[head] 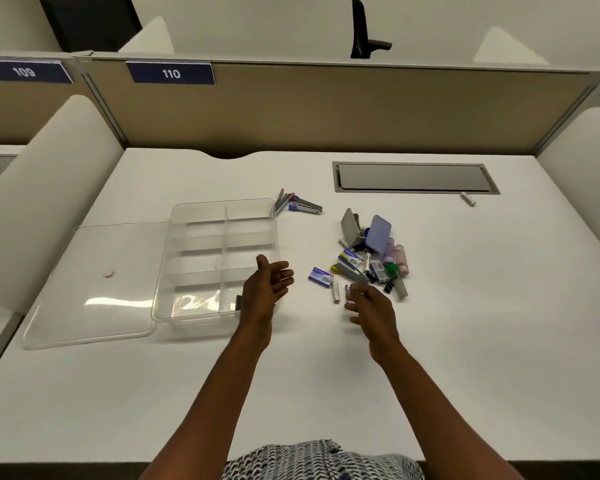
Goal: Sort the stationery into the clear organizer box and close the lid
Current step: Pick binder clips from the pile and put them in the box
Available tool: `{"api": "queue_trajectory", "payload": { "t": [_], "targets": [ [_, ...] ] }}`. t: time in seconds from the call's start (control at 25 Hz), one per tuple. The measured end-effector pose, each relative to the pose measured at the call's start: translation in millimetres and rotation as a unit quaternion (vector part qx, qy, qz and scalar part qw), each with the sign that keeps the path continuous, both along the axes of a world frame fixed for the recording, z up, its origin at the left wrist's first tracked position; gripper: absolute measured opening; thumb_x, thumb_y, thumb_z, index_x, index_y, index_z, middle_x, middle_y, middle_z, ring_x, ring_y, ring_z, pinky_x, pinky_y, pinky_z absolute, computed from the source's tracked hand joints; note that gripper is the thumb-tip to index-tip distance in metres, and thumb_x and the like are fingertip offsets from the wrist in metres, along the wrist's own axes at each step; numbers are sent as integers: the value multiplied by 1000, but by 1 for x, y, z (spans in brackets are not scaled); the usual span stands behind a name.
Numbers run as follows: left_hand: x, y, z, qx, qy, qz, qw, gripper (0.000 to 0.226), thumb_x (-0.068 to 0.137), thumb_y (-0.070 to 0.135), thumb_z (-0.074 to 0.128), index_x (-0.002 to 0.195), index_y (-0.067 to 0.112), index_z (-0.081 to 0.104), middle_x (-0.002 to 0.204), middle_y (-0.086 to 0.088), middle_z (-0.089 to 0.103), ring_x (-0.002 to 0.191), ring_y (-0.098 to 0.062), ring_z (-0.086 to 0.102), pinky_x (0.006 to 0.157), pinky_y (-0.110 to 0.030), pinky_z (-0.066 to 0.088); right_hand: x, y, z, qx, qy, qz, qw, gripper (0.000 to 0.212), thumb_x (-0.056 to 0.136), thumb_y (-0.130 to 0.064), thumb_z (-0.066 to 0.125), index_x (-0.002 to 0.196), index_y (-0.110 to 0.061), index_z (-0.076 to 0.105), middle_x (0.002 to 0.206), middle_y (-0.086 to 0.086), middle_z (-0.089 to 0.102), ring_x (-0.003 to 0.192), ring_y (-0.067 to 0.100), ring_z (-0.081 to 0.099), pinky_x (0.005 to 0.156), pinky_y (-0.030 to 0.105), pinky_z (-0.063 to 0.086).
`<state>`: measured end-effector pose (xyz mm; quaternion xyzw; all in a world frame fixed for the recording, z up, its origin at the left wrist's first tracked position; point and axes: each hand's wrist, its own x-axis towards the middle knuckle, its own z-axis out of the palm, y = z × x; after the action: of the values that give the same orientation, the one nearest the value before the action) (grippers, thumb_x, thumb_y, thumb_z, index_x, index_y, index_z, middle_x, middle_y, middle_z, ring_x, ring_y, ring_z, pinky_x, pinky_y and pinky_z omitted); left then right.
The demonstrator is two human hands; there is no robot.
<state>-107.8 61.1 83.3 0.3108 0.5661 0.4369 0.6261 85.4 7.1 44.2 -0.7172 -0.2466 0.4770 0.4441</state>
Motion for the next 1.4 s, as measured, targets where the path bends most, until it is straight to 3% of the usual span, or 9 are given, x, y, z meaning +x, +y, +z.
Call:
{"api": "queue_trajectory", "payload": {
  "t": [0.2, 0.36, 0.48, 0.76, 0.88, 1.0, 1.12, 1.28, 1.4],
  "targets": [
    [28, -8, -5, 19, 14, -76, 997, 27, 100, 32, 52, 97, 17, 73, 98, -9, 75, 95, -22, 71, 88, -34, 53, 51, -5, -23, -44, -337, 45, 939, 49, 88, -26, 70, 134, -19, 57, 117, 7, 68, 99, 23, 66, 85, 29, 48],
    [52, -20, -15, -1, 16, -123, 992, 18, 96, 23, 58, 96, 17, 74, 95, -7, 75, 92, -21, 70, 86, -34, 51, 65, 11, -26, -66, -389, 82, 915, 56, 90, -25, 68, 143, -21, 51, 115, 7, 69, 108, 28, 65, 88, 34, 50],
    [65, -26, -24, -14, 28, -149, 988, 16, 94, 22, 59, 97, 18, 74, 95, -5, 76, 92, -21, 71, 86, -33, 52, 63, 14, -29, -74, -410, 82, 905, 38, 90, -26, 67, 127, -22, 62, 115, 6, 69, 109, 28, 64, 88, 35, 51],
    [68, -27, -42, -19, 53, -168, 984, 17, 94, 26, 58, 100, 21, 73, 96, -2, 76, 93, -20, 72, 86, -33, 54, 54, 2, -39, -13, -395, 40, 918, 7, 85, -22, 71, 90, -26, 68, 100, 1, 66, 88, 22, 66, 71, 26, 44],
    [71, -29, -49, -26, 66, -176, 982, 15, 94, 30, 60, 101, 21, 71, 99, -1, 75, 92, -18, 72, 84, -32, 54, 46, 0, -39, 10, -285, 4, 958, 5, 82, -19, 73, 81, -23, 73, 86, -4, 75, 76, 17, 71, 74, 33, 57],
    [78, -32, -55, -38, 95, -194, 976, 19, 92, 36, 63, 107, 26, 67, 104, 2, 72, 90, -13, 72, 88, -34, 56, 34, -1, -35, 5, -178, -18, 984, 6, 82, -15, 74, 81, -21, 74, 81, -1, 75, 68, 20, 73, 67, 42, 62],
    [82, -34, -60, -49, 86, -198, 975, 28, 91, 37, 66, 118, 32, 61, 106, 0, 72, 92, -14, 72, 90, -37, 58, 24, -5, -25, 44, -90, 27, 995, 9, 81, -12, 75, 82, -21, 74, 77, 0, 76, 65, 18, 74, 59, 32, 61],
    [79, -32, -65, -47, 17, -157, 986, 22, 95, 16, 63, 116, 17, 66, 98, -9, 76, 90, -20, 74, 82, -33, 59, 28, 1, -16, 55, -86, 130, 986, 9, 85, -19, 71, 85, -25, 78, 80, -4, 77, 71, 15, 74, 61, 24, 54],
    [72, -30, -66, -38, 17, -127, 991, 17, 95, 6, 59, 110, 8, 68, 92, -13, 76, 82, -23, 73, 76, -31, 60, 38, 14, -20, 45, -158, 95, 982, 15, 87, -20, 69, 96, -29, 77, 82, -6, 76, 72, 14, 72, 66, 28, 53]
  ]
}}
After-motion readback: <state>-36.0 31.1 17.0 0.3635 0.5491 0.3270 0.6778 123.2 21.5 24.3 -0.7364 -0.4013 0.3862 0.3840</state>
